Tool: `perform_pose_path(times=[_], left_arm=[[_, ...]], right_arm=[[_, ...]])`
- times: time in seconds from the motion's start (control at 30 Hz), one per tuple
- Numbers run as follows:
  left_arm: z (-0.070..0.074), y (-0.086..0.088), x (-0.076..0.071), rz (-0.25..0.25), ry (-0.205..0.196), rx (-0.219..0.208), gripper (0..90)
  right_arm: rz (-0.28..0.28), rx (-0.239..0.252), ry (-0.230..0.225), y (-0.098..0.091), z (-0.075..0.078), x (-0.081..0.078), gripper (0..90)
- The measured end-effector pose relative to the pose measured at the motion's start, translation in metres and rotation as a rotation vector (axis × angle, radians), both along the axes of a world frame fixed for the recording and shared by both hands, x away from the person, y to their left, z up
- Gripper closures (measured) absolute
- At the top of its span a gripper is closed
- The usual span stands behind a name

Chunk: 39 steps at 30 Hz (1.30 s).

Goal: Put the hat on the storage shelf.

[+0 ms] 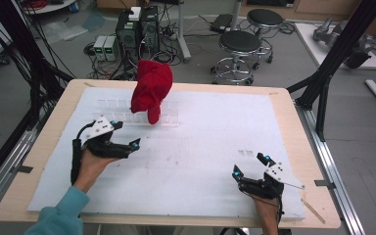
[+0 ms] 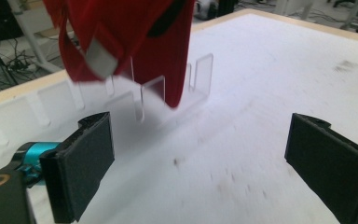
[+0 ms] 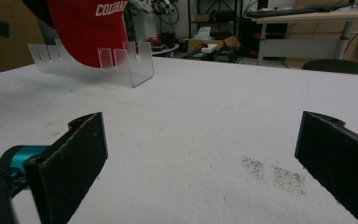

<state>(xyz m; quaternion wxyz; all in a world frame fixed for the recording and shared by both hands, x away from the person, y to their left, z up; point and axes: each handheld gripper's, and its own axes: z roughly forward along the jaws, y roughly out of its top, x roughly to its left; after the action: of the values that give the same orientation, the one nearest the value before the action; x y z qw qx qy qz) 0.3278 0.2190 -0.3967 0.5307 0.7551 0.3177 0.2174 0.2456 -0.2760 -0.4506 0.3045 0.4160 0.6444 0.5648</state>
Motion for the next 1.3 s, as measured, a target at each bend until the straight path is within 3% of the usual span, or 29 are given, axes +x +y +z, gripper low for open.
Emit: perform_pose_path(times=[0.17, 0.3, 0.47, 0.63, 0.7, 1.3], left_arm=[[-0.012, 0.036, -0.021, -0.051, 0.007, -0.004, 8.4], [-0.025, 0.067, -0.037, -0.056, -0.013, -0.067, 8.4], [-0.038, 0.089, -0.053, -0.049, -0.061, -0.099, 8.4], [-0.048, 0.098, -0.057, -0.027, -0.088, -0.129, 8.4], [-0.052, 0.099, -0.059, -0.022, -0.094, -0.122, 8.4], [-0.056, 0.106, -0.066, 0.029, -0.167, -0.208, 8.9]], right_arm=[[0.001, -0.011, -0.014, 0.001, 0.0, -0.001, 1.1], [-0.001, -0.007, -0.021, 0.001, 0.0, -0.002, 1.1], [-0.001, -0.006, -0.031, 0.0, 0.0, -0.003, 1.1], [0.0, 0.0, -0.035, 0.0, -0.001, -0.004, 1.1], [-0.002, -0.005, -0.051, 0.0, -0.001, -0.004, 1.1], [-0.008, 0.004, -0.075, 0.0, -0.002, -0.008, 1.1]])
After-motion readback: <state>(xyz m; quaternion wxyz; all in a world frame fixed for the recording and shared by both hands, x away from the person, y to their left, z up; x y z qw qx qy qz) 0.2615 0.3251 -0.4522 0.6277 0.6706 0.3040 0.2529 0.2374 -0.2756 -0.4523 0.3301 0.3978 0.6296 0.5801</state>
